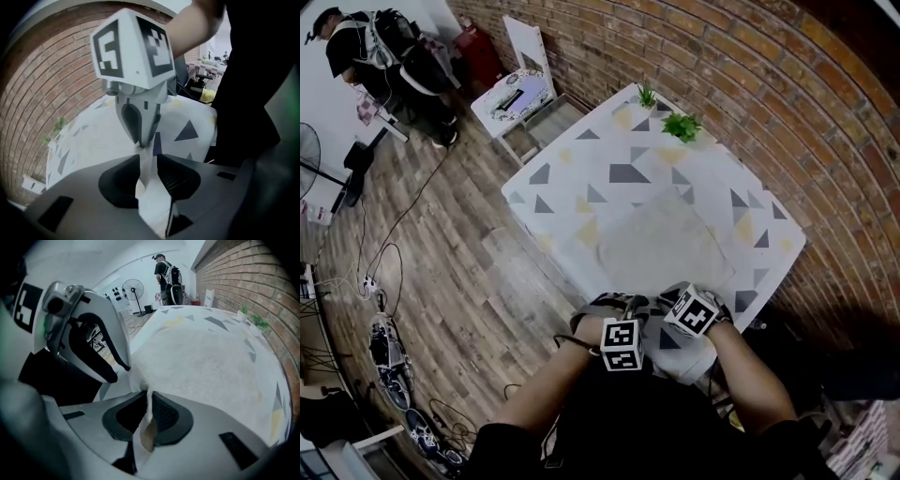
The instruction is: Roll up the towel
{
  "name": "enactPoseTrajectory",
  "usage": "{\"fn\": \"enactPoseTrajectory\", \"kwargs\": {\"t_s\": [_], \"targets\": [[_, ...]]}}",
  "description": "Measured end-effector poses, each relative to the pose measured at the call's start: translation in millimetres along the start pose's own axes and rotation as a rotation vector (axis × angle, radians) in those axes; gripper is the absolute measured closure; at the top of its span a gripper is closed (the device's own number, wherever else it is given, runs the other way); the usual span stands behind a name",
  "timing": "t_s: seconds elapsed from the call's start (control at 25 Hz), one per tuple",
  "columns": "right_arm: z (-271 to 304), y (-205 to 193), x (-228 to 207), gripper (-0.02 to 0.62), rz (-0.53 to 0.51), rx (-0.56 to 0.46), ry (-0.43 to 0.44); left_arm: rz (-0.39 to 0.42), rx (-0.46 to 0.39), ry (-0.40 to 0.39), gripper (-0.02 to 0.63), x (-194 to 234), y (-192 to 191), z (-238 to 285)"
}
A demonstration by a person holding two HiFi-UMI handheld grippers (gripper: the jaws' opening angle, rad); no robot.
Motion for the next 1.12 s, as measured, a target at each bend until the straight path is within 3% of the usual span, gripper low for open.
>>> {"fn": "enactPoseTrajectory", "kwargs": {"t_s": [0.08,0.28,0.44,0.56,0.8,0.88,0.96,1.04,1.12], "targets": [[-2,1,1,0.534,0.007,-0.008,-0.015,0.021,0.024,0.018,0.48,-4,-1,12],[-21,4,0,0.471,-0.056,-0.059,-0.116,-0.069,0.051,0.059,0.48,6,-10,28],[-34,8,17,0.533,-0.146,-0.138,-0.133,-0.11,0.057,0.042,0.482,14,-14,31],[-24,4,26,0.525,-0.175,-0.109,-0.137,-0.125,0.057,0.012,0.482,15,-16,32],[-42,22,3,0.503,-0.219,-0.145,-0.348,-0.182,0.047,-0.051,0.485,18,-16,33],[-50,29,6,0.506,-0.22,-0.177,-0.328,-0.195,0.045,-0.07,0.485,18,-16,33],[-48,31,22,0.541,-0.239,-0.182,-0.231,-0.201,0.044,-0.081,0.486,19,-16,33],[-36,24,35,0.545,-0.276,-0.127,-0.16,-0.206,0.042,-0.088,0.497,20,-16,33],[-22,12,32,0.516,-0.299,-0.059,-0.184,-0.208,0.039,-0.095,0.5,20,-16,33]]}}
Point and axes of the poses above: the fingertips, and each gripper's own axes: z forward along the fingers, x to its left, y out of its top, the point moved 2 cm from there along -z, backward along the fingers, and after that the axes turned 4 degrees about -z, right-handed, at the moved point
